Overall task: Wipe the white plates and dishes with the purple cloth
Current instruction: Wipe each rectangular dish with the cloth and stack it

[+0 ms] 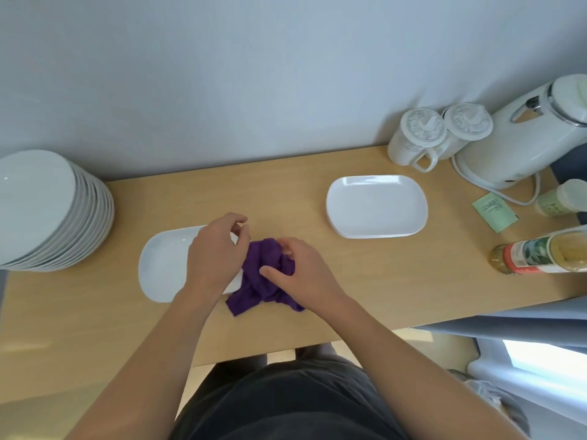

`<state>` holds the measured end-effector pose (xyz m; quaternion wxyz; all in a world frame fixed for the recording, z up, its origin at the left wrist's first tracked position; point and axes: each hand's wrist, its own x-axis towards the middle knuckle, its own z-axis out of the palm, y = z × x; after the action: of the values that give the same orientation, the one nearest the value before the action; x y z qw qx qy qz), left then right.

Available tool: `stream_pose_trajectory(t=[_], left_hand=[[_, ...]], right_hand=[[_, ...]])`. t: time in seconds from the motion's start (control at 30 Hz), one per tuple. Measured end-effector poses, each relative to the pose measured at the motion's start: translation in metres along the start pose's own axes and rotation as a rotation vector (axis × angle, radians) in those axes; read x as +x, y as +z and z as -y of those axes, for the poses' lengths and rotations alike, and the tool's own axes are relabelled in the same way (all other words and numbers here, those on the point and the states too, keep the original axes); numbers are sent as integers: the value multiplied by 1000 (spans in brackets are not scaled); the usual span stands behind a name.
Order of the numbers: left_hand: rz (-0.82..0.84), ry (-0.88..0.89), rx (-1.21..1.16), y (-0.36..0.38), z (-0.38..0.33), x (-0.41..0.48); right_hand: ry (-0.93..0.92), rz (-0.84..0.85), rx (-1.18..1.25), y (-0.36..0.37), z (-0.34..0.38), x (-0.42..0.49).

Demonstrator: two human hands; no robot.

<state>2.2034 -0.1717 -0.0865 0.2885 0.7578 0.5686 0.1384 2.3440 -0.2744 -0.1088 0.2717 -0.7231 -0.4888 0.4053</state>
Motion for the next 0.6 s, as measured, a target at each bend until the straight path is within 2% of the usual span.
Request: stream_pose_trajectory(t=[0.2,0.37,0.53,0.6], left_hand=[[140,56,-43,-19,36,-6],[307,196,-121,-28,44,-13],[528,401,-169,-42,41,-23],[555,430,-213,-47,37,-27]], right_hand=[[171,-175,-50,31,8,-5],[247,-426,178,32,30,-25],[220,-648,392,32,63,-41],[190,-708,427,30,76,-47]])
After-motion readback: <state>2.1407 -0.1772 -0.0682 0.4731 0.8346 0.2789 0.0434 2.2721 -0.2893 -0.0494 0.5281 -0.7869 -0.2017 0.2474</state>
